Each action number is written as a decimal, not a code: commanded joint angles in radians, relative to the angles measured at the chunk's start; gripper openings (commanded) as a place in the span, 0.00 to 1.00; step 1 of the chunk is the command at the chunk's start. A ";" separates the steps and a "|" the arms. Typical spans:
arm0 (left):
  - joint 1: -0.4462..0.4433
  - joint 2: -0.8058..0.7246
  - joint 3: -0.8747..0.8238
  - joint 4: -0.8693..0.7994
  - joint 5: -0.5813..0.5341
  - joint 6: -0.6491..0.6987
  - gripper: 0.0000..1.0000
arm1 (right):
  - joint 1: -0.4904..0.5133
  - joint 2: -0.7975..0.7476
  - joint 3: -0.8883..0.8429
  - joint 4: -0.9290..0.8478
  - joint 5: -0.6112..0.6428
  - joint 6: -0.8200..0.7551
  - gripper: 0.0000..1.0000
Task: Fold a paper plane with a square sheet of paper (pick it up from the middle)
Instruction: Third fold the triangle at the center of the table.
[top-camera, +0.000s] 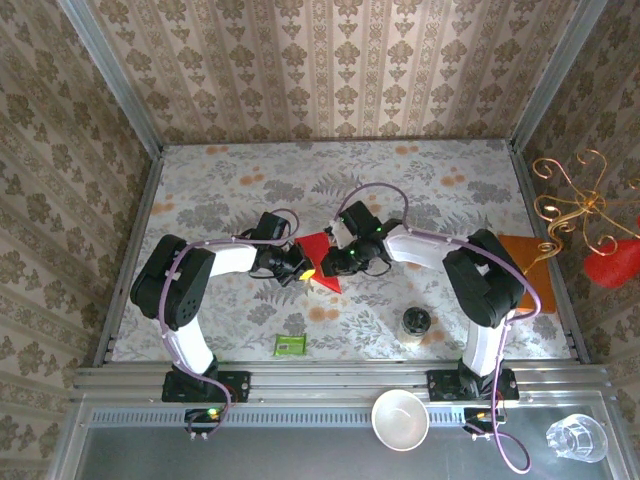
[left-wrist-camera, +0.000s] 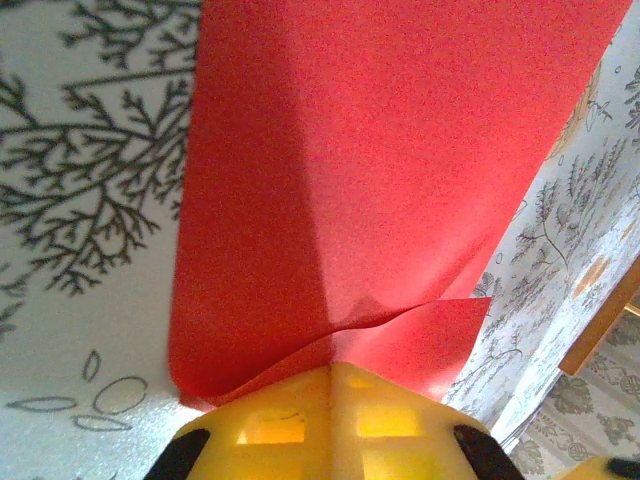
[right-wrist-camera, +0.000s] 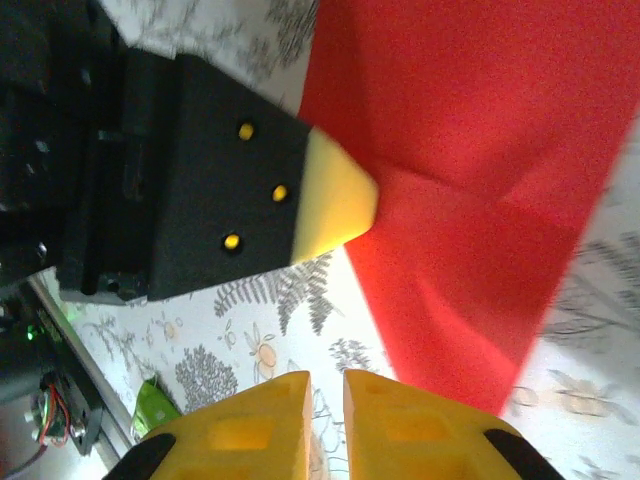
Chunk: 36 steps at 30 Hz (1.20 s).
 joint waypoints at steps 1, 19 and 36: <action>0.012 0.064 -0.025 -0.092 -0.111 0.003 0.01 | 0.013 0.053 0.027 -0.020 -0.037 -0.009 0.17; 0.018 0.064 -0.011 -0.116 -0.098 0.024 0.01 | 0.007 0.119 0.048 -0.027 0.014 -0.036 0.14; 0.029 0.053 0.021 -0.138 -0.077 0.069 0.01 | -0.001 0.151 0.040 -0.051 0.041 -0.052 0.13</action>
